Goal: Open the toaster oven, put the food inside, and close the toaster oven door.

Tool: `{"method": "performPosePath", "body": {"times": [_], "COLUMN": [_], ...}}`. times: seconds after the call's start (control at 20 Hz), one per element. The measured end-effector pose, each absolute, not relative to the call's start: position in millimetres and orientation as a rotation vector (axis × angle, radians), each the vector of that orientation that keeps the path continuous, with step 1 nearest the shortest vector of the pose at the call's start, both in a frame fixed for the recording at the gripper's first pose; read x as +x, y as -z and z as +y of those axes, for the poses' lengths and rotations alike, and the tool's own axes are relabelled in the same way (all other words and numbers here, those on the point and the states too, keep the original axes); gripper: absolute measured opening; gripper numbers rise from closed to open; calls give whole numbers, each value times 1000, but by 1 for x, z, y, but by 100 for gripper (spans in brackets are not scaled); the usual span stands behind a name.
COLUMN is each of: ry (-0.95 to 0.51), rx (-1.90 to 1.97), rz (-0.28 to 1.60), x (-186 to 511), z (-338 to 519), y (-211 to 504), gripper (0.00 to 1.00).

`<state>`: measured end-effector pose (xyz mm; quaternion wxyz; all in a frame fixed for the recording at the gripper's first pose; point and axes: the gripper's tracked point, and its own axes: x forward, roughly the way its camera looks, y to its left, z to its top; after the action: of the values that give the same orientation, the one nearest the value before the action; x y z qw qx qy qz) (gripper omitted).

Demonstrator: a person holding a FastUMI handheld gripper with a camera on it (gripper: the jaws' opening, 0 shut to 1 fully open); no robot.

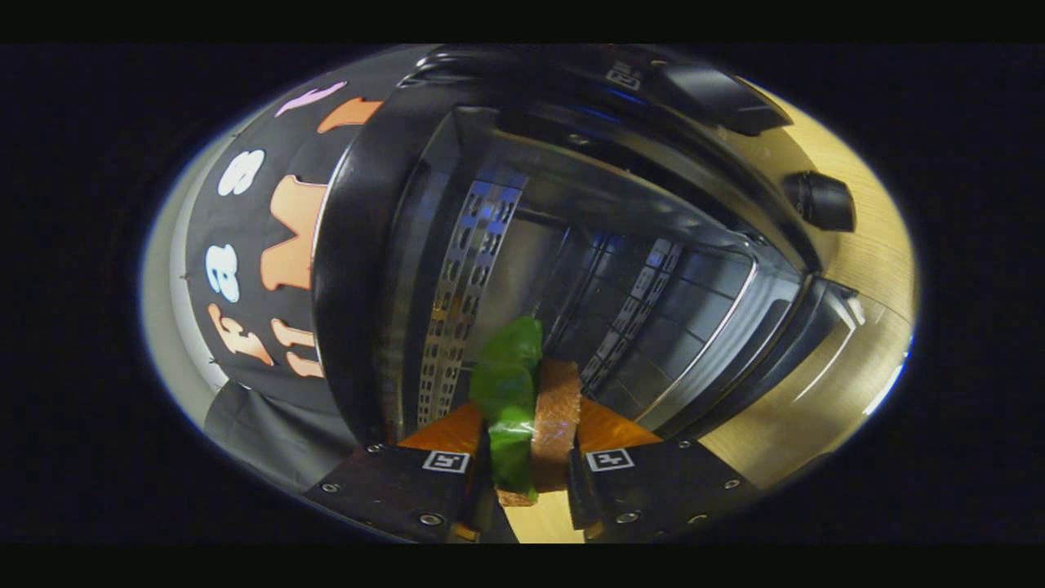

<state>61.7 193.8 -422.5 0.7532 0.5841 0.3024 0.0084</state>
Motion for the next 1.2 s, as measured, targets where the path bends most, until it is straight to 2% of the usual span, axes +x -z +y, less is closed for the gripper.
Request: {"method": "performPosePath", "body": {"times": [0.25,0.45,0.5,0.65,0.8,0.9,1.2], "ry": [8,78,83,86,69,70,-34], "rx": [1227,1047,993,813,687,647,535], "rz": [630,629,645,671,656,645,677], "x": [67,64,62,60,56,53,27], "z": [188,177,168,152,136,128,127], "y": [426,432,435,441,436,428,407], "gripper": [37,47,56,67,88,93,96]}}
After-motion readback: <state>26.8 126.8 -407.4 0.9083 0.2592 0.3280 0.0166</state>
